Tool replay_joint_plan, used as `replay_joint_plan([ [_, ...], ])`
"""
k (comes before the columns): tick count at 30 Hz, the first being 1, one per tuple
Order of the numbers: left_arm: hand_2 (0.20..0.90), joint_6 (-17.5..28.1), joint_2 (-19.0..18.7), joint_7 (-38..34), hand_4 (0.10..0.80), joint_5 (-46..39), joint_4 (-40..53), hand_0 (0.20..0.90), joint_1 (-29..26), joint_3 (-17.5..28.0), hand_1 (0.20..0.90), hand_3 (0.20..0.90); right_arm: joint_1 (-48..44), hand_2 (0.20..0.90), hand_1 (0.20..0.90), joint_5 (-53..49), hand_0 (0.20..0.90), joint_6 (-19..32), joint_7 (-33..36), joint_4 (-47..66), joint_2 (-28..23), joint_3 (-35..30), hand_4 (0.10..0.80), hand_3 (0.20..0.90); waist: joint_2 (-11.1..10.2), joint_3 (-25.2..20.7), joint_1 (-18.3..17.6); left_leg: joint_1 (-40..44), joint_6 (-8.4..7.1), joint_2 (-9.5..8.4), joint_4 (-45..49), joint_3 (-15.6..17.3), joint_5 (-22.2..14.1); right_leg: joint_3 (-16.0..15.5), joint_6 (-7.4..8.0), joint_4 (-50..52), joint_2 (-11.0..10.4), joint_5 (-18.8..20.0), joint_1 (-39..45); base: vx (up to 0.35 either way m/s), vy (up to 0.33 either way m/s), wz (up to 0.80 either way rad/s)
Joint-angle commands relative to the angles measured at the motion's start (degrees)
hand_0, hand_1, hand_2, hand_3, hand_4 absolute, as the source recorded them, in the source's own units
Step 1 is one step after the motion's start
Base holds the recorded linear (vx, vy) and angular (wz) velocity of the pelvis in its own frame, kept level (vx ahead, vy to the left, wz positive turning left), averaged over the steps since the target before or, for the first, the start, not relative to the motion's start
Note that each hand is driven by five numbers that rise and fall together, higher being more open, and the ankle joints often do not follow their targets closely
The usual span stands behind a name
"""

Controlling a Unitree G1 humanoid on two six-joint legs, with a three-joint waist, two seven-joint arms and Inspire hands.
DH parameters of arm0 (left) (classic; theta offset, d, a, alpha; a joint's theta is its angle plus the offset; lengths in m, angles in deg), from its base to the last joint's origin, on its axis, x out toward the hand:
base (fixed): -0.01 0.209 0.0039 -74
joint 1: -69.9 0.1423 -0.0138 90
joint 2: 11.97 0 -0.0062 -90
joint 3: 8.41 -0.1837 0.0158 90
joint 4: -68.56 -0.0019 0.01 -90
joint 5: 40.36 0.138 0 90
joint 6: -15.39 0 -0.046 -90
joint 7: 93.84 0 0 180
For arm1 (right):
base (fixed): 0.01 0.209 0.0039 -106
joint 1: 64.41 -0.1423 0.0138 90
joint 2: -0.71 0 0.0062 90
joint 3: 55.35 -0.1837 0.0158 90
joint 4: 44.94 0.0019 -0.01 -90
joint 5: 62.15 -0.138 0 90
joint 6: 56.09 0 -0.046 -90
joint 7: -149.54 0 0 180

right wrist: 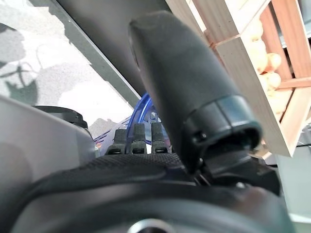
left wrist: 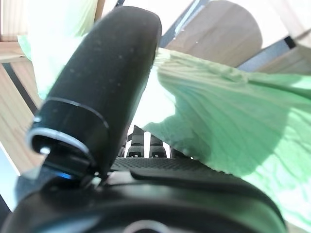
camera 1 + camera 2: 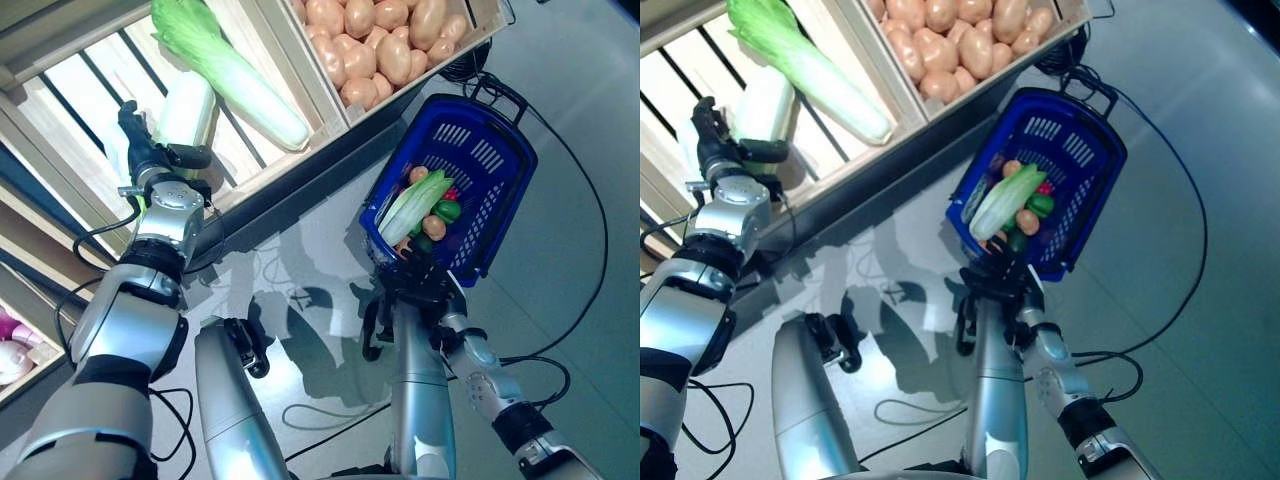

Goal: Put vegetables into the basket

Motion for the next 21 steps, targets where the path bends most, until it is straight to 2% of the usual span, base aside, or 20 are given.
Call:
replay_joint_plan([
  [1, 0.9, 1.5, -8.1, 0.6, 0.8, 0.4, -0.8, 0.9, -7.2, -2.8, 0.9, 0.9, 10.3, 0.9, 0.9, -1.2, 0.9, -1.3, 3.0, -3.1, -3.6, -0.2, 0.8, 0.9, 2.0, -0.2, -1.9, 4.0, -0.48, 2.92, 1.8, -2.6, -8.1, 2.4, 3.32, -6.2, -1.7, 4.8, 3.3, 0.053, 0.03, -0.09],
  [10, 0.9, 0.3, -8.7, 5.6, 0.8, 2.8, 0.4, 0.9, -10.6, -7.3, 0.9, 0.9, 11.6, 0.9, 0.9, -2.1, 0.9, -1.2, 1.8, -3.3, -4.4, -0.6, 0.8, 0.9, 2.0, -0.2, -2.7, 5.6, -0.03, 3.71, 0.2, -1.6, -7.6, 2.3, 3.14, -8.6, -1.3, 5.6, 5.2, 0.021, -0.004, 0.0],
  [15, 0.9, -0.5, -7.8, 5.6, 0.8, 3.5, 3.0, 0.9, -11.8, -8.9, 0.9, 0.9, 12.4, 0.9, 0.9, -2.6, 0.9, -0.5, 1.8, -3.3, -4.3, -1.0, 0.8, 0.9, 1.8, 0.0, -3.1, 6.6, 0.36, 4.11, -0.5, -1.0, -7.4, 2.3, 3.1, -9.9, -1.2, 6.0, 6.3, 0.014, -0.028, 0.01],
  [21, 0.9, -1.4, -7.2, 7.2, 0.8, 3.1, 1.5, 0.9, -12.7, -9.9, 0.9, 0.9, 12.9, 0.9, 0.9, -3.8, 0.9, 0.4, 1.8, -2.8, -4.5, -1.7, 0.8, 0.9, 1.7, 0.5, -3.7, 6.8, 0.53, 4.62, -0.1, -0.7, -7.8, 2.6, 3.09, -10.1, -1.1, 6.1, 6.7, 0.003, -0.009, -0.02],
])
